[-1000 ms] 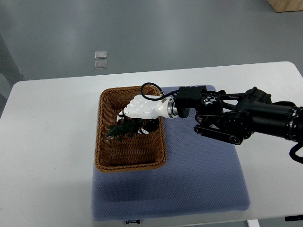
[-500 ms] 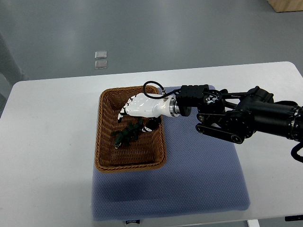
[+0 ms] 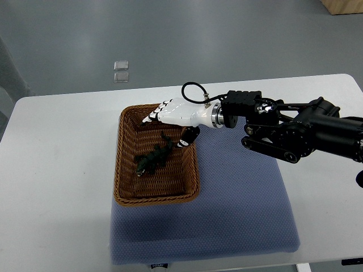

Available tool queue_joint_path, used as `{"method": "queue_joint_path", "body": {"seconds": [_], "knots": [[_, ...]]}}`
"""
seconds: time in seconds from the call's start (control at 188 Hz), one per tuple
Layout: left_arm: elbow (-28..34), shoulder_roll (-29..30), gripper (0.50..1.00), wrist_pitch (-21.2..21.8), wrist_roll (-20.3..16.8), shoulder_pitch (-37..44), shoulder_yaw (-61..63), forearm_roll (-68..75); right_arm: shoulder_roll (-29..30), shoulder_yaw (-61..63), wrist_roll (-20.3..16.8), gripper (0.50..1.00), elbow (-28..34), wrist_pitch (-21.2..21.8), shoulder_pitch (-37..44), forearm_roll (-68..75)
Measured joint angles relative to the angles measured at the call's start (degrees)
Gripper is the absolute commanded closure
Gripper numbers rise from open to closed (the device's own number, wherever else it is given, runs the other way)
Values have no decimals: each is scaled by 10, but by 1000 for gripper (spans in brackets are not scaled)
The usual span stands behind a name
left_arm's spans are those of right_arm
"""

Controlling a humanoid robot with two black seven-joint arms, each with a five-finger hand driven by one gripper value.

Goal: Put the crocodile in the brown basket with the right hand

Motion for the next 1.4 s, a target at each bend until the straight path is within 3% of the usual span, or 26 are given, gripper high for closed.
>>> {"method": "queue_joint_path", "body": {"seconds": [0.245,0.548,0.83,1.064,1.4], "knots": [[0,0,500,0,0,0,0,0,-53,145,24,597,0,12,-61,148],[0,0,500,0,0,0,0,0,-56,307,23,589,-11,21,-151,354],[0,0,500,0,0,0,0,0,-47,355,25,589,-32,26,-222,520],[0,0,500,0,0,0,0,0,-46,386,25,587,-48,77,-261,657],[0,0,500,0,0,0,0,0,-45,391,26,587,-56,80,-283,690]]}}
